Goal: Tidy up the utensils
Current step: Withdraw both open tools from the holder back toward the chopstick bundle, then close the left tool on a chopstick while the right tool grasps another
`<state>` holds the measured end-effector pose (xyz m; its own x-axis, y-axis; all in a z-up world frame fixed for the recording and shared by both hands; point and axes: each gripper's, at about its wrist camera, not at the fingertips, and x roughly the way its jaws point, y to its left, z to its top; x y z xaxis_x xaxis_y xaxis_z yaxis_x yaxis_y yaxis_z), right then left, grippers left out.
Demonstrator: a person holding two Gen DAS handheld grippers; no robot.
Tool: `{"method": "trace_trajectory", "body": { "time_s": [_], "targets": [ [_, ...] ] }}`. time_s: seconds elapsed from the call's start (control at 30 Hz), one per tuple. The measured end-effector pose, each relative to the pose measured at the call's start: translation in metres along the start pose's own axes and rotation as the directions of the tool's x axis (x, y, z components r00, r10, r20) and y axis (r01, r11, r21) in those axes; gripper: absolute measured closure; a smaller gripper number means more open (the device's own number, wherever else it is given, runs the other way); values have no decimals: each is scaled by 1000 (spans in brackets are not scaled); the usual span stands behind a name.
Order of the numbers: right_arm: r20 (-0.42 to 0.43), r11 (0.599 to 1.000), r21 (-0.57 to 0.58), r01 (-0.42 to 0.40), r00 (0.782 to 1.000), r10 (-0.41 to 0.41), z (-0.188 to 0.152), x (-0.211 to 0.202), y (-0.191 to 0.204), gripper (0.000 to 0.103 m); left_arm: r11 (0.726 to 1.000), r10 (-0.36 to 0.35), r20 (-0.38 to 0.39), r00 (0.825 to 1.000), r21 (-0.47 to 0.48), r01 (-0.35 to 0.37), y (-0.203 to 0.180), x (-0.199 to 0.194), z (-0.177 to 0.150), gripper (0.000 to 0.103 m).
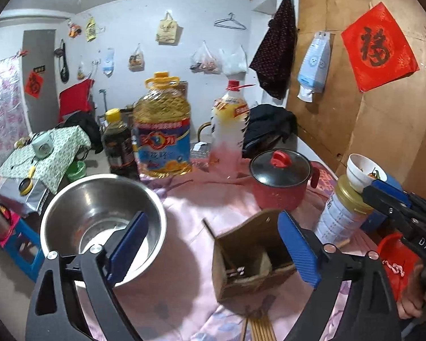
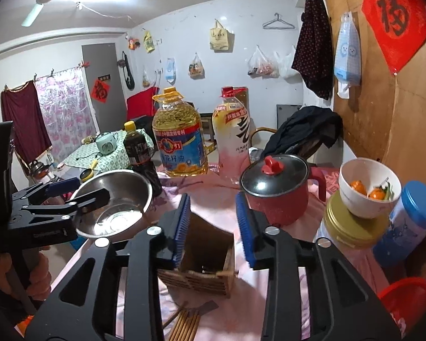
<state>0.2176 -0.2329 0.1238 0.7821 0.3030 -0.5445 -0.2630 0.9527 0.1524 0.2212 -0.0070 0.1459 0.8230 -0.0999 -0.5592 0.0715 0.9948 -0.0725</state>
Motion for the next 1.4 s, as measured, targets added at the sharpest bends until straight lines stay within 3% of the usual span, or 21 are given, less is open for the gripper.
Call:
{"method": "trace_trajectory", "body": {
  "time_s": [0.23,0.47,0.7,0.87,0.97,1.1,1.13,1.3,1.4],
  "targets": [
    [-48,999,41,12,999,-10,-36,-14,1,50,997,6,-79,997,-79,-12,21,-10,-40,9],
    [-150,999,21,44,988,-41,-87,-18,6,49,998,32,-170,985,-48,-41,22,-14,-94,9],
    [-269,997,-3,79,960,-77,-141,-19,8,49,998,46,-306,951,53,-31,10,-8,-167,9],
    [-389,995,3,104,916,-94,-192,-19,2,49,995,16,-401,916,97,25,5,-3,-215,10],
    [-440,994,19,106,894,-87,-215,-22,1,49,992,-27,-444,896,100,79,0,-3,-238,19],
    [-483,995,7,101,871,-85,-235,-27,8,49,985,-90,-483,871,85,149,-6,-3,-257,38],
    [-488,995,0,98,869,-85,-238,-28,10,49,984,-100,-483,870,81,158,-7,-3,-260,44],
    [-513,997,-26,75,855,-78,-252,-35,17,49,978,-130,-487,864,79,192,-16,-3,-269,54],
    [-528,998,-31,55,847,-63,-261,-37,21,49,978,-107,-507,855,101,182,-21,4,-277,69]
  ]
}}
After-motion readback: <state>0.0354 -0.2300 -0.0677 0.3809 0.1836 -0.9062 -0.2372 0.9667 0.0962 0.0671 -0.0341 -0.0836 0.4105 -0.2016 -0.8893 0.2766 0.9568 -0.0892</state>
